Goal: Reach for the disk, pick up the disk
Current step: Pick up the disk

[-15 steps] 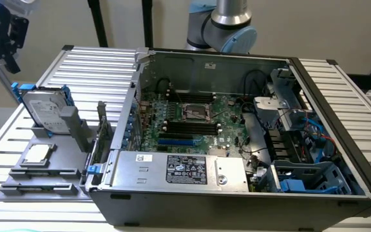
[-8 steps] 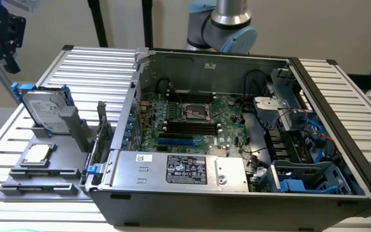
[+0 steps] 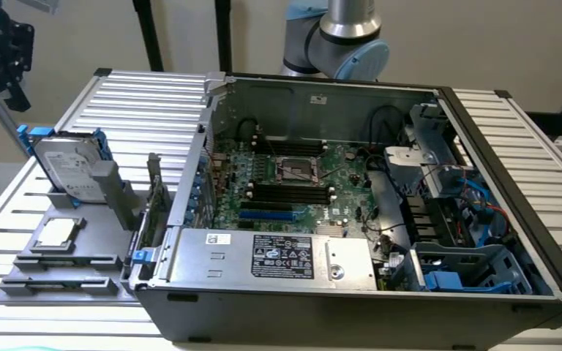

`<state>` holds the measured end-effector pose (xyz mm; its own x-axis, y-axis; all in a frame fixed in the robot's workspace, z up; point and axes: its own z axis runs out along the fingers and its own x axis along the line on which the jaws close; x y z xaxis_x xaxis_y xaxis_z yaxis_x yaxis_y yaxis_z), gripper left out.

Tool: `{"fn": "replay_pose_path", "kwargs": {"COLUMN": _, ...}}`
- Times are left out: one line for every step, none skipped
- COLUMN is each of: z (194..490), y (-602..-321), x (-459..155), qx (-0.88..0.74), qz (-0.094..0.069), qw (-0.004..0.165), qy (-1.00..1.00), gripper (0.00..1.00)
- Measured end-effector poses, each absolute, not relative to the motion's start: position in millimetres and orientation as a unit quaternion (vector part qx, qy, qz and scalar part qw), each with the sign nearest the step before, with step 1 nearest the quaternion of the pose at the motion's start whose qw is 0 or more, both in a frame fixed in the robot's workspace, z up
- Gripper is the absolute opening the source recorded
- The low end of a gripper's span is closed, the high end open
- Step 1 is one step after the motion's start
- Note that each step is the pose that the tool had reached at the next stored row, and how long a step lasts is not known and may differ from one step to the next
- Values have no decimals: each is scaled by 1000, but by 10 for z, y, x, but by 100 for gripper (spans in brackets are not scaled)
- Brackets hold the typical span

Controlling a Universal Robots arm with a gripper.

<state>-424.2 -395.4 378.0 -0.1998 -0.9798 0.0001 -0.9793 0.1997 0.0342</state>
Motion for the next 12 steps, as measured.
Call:
{"fn": "replay_pose_path", "kwargs": {"z": 3780, "y": -3954, "x": -4242, "qx": 639, "qz": -13, "qw": 11, "qy": -769, "gripper": 11}}
{"fn": "replay_pose_path", "kwargs": {"z": 3780, "y": -3954, "x": -4242, "qx": 646, "qz": -13, "qw": 11, "qy": -763, "gripper": 11}}
{"fn": "replay_pose_path", "kwargs": {"z": 3779, "y": -3954, "x": -4242, "qx": 653, "qz": -13, "qw": 11, "qy": -757, "gripper": 11}}
{"fn": "replay_pose_path", "kwargs": {"z": 3778, "y": -3954, "x": -4242, "qx": 660, "qz": -12, "qw": 11, "qy": -751, "gripper": 11}}
{"fn": "replay_pose_path", "kwargs": {"z": 3778, "y": -3954, "x": -4242, "qx": 667, "qz": -12, "qw": 11, "qy": -745, "gripper": 11}}
{"fn": "replay_pose_path", "kwargs": {"z": 3777, "y": -3954, "x": -4242, "qx": 673, "qz": -12, "qw": 11, "qy": -739, "gripper": 11}}
{"fn": "replay_pose_path", "kwargs": {"z": 3776, "y": -3954, "x": -4242, "qx": 680, "qz": -12, "qw": 11, "qy": -733, "gripper": 11}}
{"fn": "replay_pose_path", "kwargs": {"z": 3774, "y": -3954, "x": -4241, "qx": 687, "qz": -11, "qw": 10, "qy": -727, "gripper": 11}}
{"fn": "replay_pose_path", "kwargs": {"z": 3772, "y": -3954, "x": -4241, "qx": 693, "qz": -11, "qw": 10, "qy": -721, "gripper": 11}}
{"fn": "replay_pose_path", "kwargs": {"z": 3768, "y": -3954, "x": -4242, "qx": 700, "qz": -10, "qw": 10, "qy": -714, "gripper": 11}}
{"fn": "replay_pose_path", "kwargs": {"z": 3766, "y": -3954, "x": -4242, "qx": 706, "qz": -10, "qw": 9, "qy": -709, "gripper": 11}}
{"fn": "replay_pose_path", "kwargs": {"z": 3762, "y": -3954, "x": -4242, "qx": 711, "qz": -9, "qw": 9, "qy": -703, "gripper": 11}}
